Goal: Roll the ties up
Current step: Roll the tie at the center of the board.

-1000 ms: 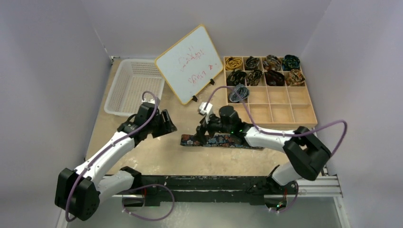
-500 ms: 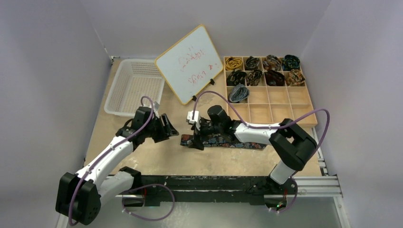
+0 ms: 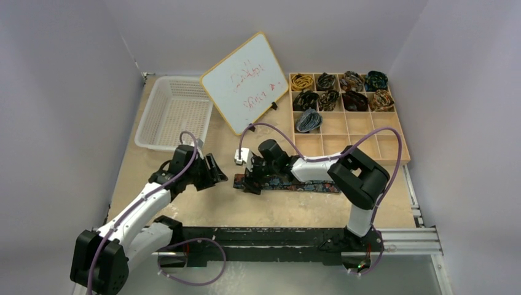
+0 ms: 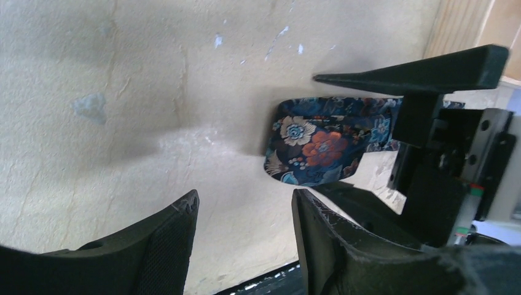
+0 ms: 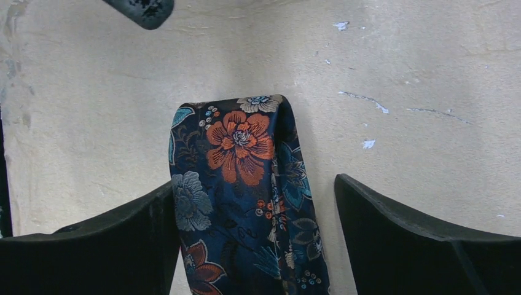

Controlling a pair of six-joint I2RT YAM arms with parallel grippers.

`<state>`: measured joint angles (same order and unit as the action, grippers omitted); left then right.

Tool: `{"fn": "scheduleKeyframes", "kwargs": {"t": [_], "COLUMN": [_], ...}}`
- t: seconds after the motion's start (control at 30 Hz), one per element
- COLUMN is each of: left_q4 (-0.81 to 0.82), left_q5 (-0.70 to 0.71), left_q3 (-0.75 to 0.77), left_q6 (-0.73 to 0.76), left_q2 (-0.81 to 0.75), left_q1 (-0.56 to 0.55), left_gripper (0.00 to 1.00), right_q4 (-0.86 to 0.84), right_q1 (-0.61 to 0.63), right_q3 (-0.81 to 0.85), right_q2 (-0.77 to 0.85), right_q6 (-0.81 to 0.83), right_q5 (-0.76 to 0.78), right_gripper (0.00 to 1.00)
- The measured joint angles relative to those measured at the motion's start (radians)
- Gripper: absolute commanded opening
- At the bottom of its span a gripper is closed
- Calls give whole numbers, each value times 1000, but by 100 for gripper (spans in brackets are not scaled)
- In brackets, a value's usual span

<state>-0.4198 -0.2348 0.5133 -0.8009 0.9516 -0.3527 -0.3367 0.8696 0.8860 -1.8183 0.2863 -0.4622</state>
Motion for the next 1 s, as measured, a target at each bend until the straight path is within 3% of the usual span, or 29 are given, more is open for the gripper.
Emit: {"fn": "scheduleKeyframes", "kwargs": {"t": [0.47,0.83,1.0], "left_q4": [-32,-87,-112], "left_q5": [39,90,122], "left_q3": [-39,-39,-39], "left_q6": [0,-37,-71], "left_q2": [-47,-121,-166], "left_q1": [0,0,1], "left_gripper": [54,54,54], "right_q4": [-2,-8,-1], "right_q1": [84,173,191], "right_q3": [14,65,73], "right_q2": [-19,-61,-63], "right_q6": [66,55,33], "right_q5": [48,55,68], "right_gripper": [50,54,73]}}
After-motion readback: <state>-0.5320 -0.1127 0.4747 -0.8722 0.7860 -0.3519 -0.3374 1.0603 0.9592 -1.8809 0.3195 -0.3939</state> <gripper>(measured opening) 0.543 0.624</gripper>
